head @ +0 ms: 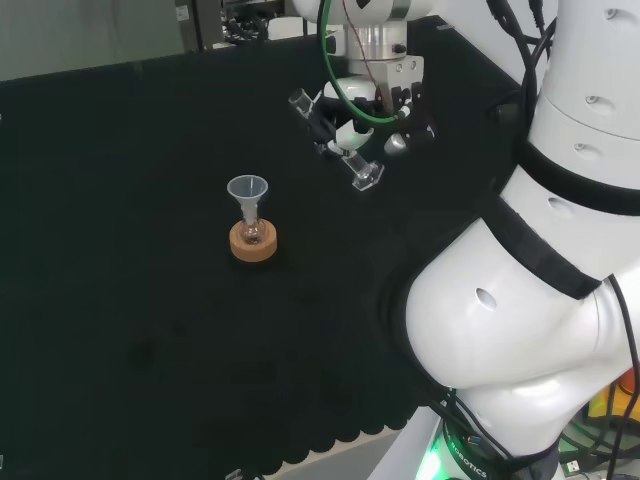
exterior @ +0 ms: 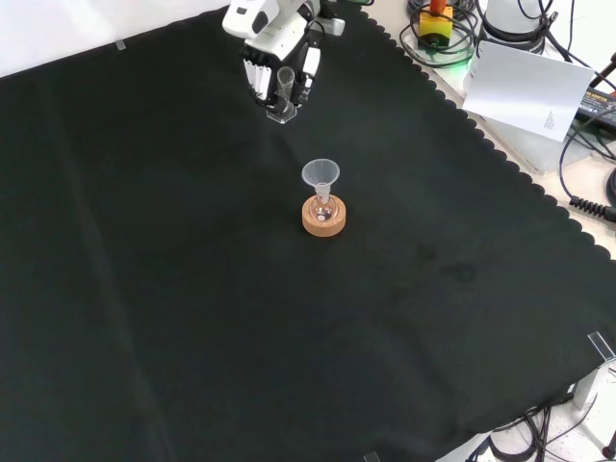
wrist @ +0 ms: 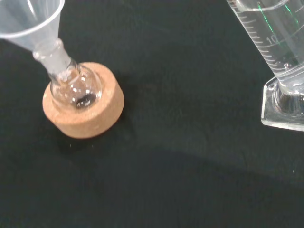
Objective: Pour the water from the graduated cylinder into the round-bottom flask.
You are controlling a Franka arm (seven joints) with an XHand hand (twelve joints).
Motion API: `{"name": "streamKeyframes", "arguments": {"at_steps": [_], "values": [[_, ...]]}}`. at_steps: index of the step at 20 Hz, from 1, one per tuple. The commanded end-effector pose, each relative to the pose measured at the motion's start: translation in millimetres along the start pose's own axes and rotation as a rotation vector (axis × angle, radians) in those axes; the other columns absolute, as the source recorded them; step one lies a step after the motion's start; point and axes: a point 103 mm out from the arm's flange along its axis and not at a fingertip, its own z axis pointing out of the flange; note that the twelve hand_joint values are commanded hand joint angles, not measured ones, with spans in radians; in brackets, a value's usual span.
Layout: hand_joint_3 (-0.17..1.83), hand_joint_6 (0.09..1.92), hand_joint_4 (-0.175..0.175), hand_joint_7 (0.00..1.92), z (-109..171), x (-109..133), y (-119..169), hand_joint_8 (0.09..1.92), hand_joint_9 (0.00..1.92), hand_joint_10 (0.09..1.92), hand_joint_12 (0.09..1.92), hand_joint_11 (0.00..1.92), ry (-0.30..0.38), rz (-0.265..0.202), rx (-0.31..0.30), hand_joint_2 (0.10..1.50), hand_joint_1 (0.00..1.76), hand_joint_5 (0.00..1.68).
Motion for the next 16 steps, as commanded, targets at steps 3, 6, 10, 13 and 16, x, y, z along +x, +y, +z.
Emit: {"name": "streamKeyframes", "arguments": {"at_steps": [3,6,10,13,16], "values": [[0.0,1.14,-0.175,0.92,8,10,0,1.13,1.38,0.12,0.83,1.17,-0.077,-0.006,0.125,1.16,1.24,0.88],[0.0,1.14,-0.175,0.92,14,10,7,1.13,1.38,0.12,0.83,1.17,-0.104,-0.002,0.198,1.16,1.24,0.88],[0.0,1.13,-0.175,0.92,17,12,17,1.13,1.38,0.12,0.82,1.17,-0.145,0.003,0.295,1.16,1.24,0.89],[0.0,1.13,-0.175,0.92,15,15,23,1.12,1.38,0.11,0.82,1.17,-0.178,0.003,0.34,1.15,1.24,0.89],[0.0,1.13,-0.175,0.92,14,17,26,1.12,1.38,0.11,0.82,1.17,-0.202,0.006,0.379,1.15,1.24,0.89]]}}
